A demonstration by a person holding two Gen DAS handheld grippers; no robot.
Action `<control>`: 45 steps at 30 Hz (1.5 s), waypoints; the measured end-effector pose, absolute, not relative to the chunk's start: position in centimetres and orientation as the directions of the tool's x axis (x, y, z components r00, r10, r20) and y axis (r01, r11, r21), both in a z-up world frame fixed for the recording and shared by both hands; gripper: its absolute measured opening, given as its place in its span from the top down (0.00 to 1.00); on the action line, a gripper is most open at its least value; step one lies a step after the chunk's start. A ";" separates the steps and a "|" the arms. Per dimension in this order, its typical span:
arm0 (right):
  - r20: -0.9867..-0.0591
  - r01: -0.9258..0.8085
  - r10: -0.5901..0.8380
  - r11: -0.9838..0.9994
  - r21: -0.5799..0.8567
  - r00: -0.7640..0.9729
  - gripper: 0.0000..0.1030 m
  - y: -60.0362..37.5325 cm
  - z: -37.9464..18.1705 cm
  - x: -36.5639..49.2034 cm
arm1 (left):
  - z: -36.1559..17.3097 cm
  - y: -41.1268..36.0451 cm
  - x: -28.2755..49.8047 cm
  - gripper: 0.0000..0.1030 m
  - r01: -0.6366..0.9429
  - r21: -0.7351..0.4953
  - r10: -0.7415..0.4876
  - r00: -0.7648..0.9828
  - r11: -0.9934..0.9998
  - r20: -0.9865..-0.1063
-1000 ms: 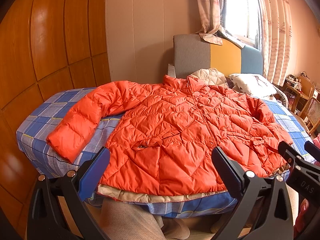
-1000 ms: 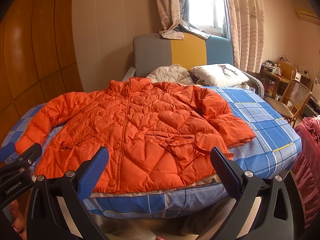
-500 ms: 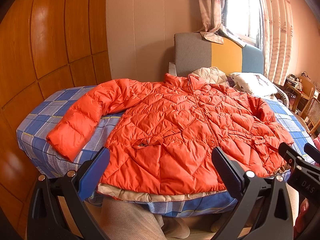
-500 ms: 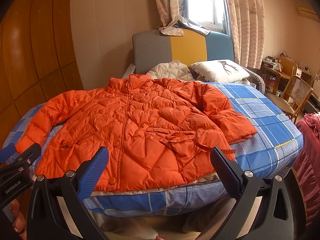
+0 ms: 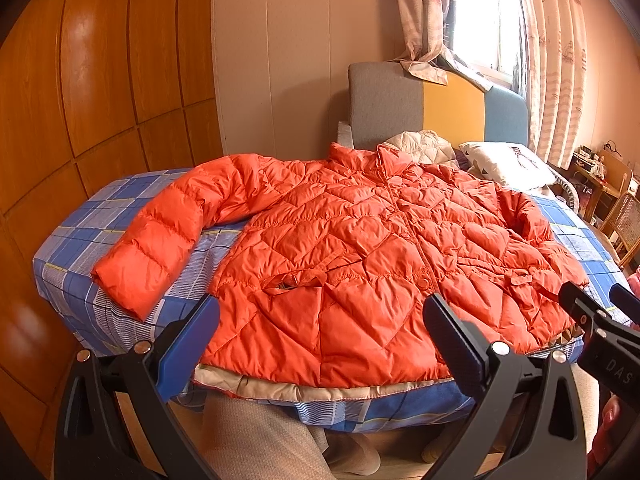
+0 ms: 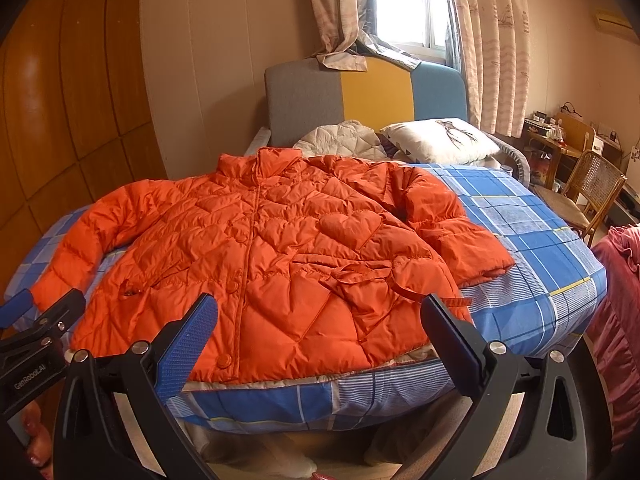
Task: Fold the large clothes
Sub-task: 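Grasp the jacket sleeve cuff with the right gripper and lift it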
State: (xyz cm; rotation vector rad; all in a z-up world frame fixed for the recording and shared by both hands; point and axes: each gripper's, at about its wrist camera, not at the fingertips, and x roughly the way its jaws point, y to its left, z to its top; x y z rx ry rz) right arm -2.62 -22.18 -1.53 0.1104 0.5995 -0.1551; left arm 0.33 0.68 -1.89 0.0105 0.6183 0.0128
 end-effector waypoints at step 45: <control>-0.765 0.634 0.036 0.535 0.558 0.643 0.41 -49.5 -13.4 9.8 | -10.6 7.4 17.8 0.02 -0.124 0.080 0.137 0.571 0.989 -0.809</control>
